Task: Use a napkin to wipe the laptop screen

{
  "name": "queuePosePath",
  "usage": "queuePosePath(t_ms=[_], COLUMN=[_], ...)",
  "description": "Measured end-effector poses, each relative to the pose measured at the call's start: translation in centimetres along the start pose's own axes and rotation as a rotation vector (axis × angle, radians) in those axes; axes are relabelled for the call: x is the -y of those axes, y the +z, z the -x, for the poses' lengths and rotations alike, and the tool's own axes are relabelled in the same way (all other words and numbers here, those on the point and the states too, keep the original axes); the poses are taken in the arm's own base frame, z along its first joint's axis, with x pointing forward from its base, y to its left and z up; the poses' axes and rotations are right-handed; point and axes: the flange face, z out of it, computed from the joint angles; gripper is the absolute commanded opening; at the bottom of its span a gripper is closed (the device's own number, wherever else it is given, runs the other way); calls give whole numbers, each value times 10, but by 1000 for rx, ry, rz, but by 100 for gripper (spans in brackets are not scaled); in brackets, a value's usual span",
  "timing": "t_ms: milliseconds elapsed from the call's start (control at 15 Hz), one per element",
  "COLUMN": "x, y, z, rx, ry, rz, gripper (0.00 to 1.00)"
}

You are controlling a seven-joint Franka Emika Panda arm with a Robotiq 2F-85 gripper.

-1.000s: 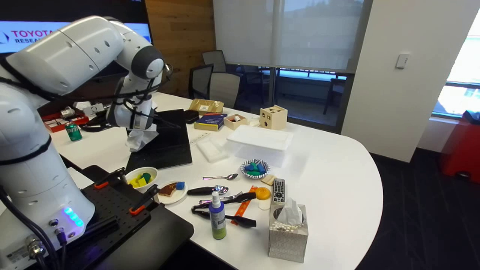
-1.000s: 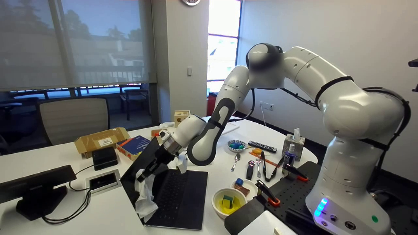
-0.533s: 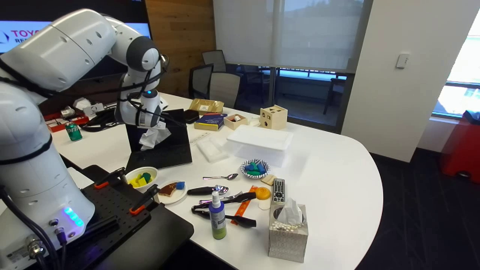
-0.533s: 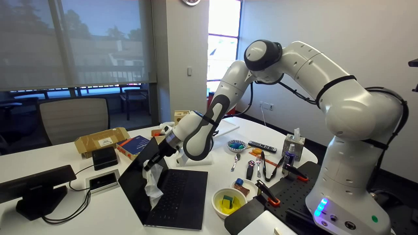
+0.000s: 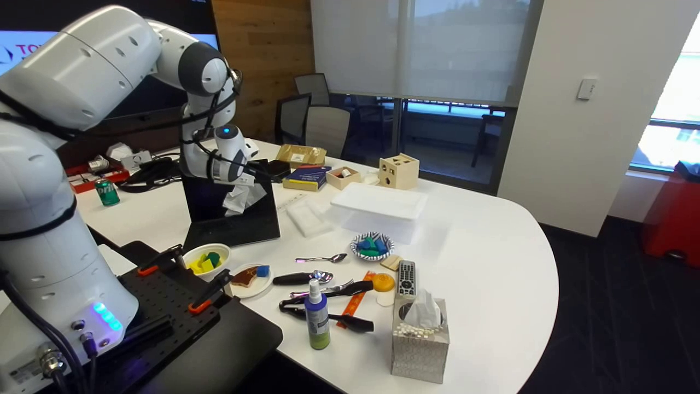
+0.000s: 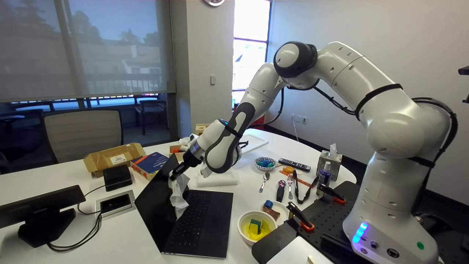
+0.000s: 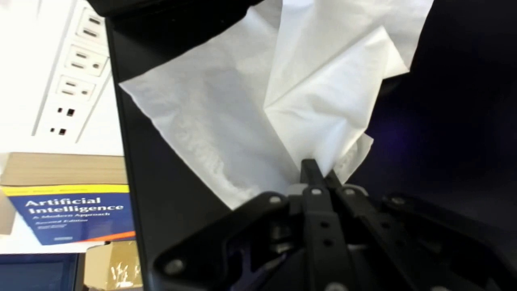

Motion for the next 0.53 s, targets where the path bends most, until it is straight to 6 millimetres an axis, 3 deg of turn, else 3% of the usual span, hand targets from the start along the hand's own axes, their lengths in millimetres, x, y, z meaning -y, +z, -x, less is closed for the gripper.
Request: queuePosePath(t_ms=[533], x=[-43], y=[-5], z=[8], rx=[9], ry=[48], rz=[76], gripper=[0])
